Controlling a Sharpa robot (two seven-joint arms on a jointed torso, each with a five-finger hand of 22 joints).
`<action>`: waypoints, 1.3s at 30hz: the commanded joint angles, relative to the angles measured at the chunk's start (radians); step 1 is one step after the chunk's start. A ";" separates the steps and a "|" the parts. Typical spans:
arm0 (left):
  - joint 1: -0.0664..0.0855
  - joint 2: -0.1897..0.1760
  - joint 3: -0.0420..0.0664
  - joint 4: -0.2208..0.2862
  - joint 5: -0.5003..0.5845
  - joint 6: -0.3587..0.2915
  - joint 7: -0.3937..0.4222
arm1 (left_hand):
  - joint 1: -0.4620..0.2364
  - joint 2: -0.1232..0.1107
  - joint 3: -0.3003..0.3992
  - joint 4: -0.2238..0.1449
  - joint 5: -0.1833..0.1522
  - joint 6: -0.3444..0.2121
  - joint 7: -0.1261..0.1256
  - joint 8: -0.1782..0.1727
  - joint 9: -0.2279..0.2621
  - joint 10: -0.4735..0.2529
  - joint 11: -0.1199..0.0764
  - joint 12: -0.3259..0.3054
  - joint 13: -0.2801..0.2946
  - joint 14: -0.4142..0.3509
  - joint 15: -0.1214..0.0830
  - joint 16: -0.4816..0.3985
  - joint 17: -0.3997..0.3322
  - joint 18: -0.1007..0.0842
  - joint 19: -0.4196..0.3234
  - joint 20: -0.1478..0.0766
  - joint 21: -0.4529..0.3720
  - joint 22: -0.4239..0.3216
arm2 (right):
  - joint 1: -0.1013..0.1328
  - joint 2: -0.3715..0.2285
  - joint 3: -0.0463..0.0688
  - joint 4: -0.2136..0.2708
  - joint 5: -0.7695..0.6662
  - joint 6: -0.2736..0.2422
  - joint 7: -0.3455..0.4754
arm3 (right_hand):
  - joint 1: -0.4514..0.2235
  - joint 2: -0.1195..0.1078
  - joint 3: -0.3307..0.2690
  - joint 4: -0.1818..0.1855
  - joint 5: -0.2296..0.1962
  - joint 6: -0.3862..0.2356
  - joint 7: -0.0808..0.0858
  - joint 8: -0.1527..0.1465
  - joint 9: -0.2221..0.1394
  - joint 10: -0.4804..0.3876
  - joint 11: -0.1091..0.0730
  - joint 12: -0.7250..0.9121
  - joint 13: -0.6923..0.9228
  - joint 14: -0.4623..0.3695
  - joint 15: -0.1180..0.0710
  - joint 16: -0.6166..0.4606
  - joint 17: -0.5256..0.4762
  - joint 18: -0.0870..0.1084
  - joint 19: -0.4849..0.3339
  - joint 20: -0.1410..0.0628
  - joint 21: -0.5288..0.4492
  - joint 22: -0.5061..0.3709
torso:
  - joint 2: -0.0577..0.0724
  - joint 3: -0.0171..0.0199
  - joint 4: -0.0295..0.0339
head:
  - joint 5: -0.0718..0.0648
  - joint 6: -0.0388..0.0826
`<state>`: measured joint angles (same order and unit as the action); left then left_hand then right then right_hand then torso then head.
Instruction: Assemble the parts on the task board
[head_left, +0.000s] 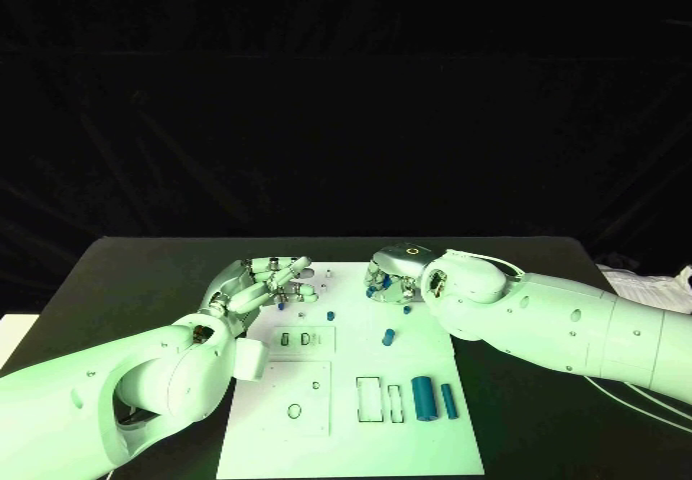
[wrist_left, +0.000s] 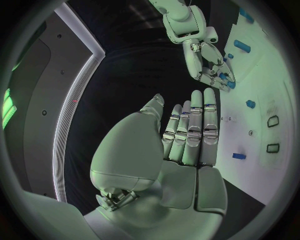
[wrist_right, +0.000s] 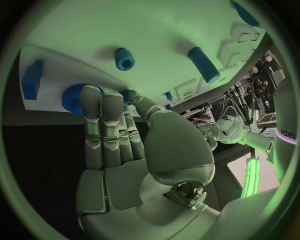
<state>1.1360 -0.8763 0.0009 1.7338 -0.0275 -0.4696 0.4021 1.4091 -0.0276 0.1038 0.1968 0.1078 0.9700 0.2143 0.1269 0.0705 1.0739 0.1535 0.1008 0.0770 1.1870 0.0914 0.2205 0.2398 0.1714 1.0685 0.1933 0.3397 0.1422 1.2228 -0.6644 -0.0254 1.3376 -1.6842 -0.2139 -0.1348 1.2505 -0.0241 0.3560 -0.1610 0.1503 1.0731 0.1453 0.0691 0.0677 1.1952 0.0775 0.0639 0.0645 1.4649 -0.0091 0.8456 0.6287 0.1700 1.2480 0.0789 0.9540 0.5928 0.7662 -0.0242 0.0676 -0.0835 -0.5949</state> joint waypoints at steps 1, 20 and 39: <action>0.002 0.000 0.001 0.004 0.002 0.017 0.002 | -0.001 0.006 -0.002 -0.002 -0.003 0.000 0.005 -0.005 -0.001 -0.001 0.003 -0.003 -0.001 -0.006 0.002 -0.003 0.001 0.008 -0.004 0.002 -0.006 -0.001 | 0.000 0.003 0.000 -0.003 -0.017 0.024 -0.007 | 0.002 -0.008 0.002 0.009 -0.008 0.011 -0.001 -0.002 0.001 0.010 0.000 0.001 0.002 0.004 -0.002 0.012 0.011 -0.006 -0.003 0.003 0.012 0.009 | 0.003 -0.0004 0.0004 | 0.000 -0.001; 0.002 -0.001 0.001 -0.001 0.002 0.017 -0.004 | -0.001 0.007 -0.003 -0.003 -0.003 -0.001 0.005 -0.006 -0.001 -0.002 0.003 -0.005 -0.001 -0.006 0.003 -0.004 0.003 0.008 -0.005 0.002 -0.007 -0.001 | 0.000 0.001 0.001 0.010 0.038 -0.222 0.033 | 0.029 0.024 0.063 0.057 -0.041 0.080 -0.019 0.016 0.012 0.083 -0.022 0.006 0.008 0.013 -0.019 0.130 0.144 -0.026 0.032 -0.006 0.142 0.165 | 0.009 -0.0008 0.0026 | 0.001 0.002; 0.002 -0.005 0.001 -0.010 0.002 0.019 -0.002 | 0.001 0.008 -0.002 -0.005 -0.003 -0.003 0.006 -0.007 -0.001 -0.003 0.004 -0.006 -0.001 -0.007 0.003 -0.006 0.005 0.009 -0.005 0.003 -0.008 -0.002 | 0.011 0.137 0.001 -0.120 0.099 -0.210 0.019 | 0.017 0.007 0.073 0.083 -0.053 0.069 -0.013 0.003 0.010 0.069 -0.015 -0.002 0.004 0.005 -0.014 0.132 0.145 -0.026 0.022 -0.003 0.153 0.171 | 0.015 -0.0017 0.0073 | 0.006 0.012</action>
<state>1.1362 -0.8813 0.0009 1.7236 -0.0271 -0.4690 0.3948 1.4091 -0.0276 0.1038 0.1968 0.1078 0.9700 0.2142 0.1231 0.0707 1.0739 0.1535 0.1009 0.0769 1.1833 0.0951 0.2206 0.2442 0.1713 1.0685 0.1932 0.3348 0.1414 1.2330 -0.5336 -0.0242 1.2258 -1.6023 -0.4266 -0.1201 1.2772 -0.0137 0.4281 -0.0835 0.1023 1.1449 0.1302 0.0763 0.0748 1.2711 0.0591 0.0683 0.0699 1.4648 -0.0235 0.9729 0.7732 0.1542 1.2717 0.0735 1.1043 0.7628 0.7794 -0.0254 0.0730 -0.0778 -0.5835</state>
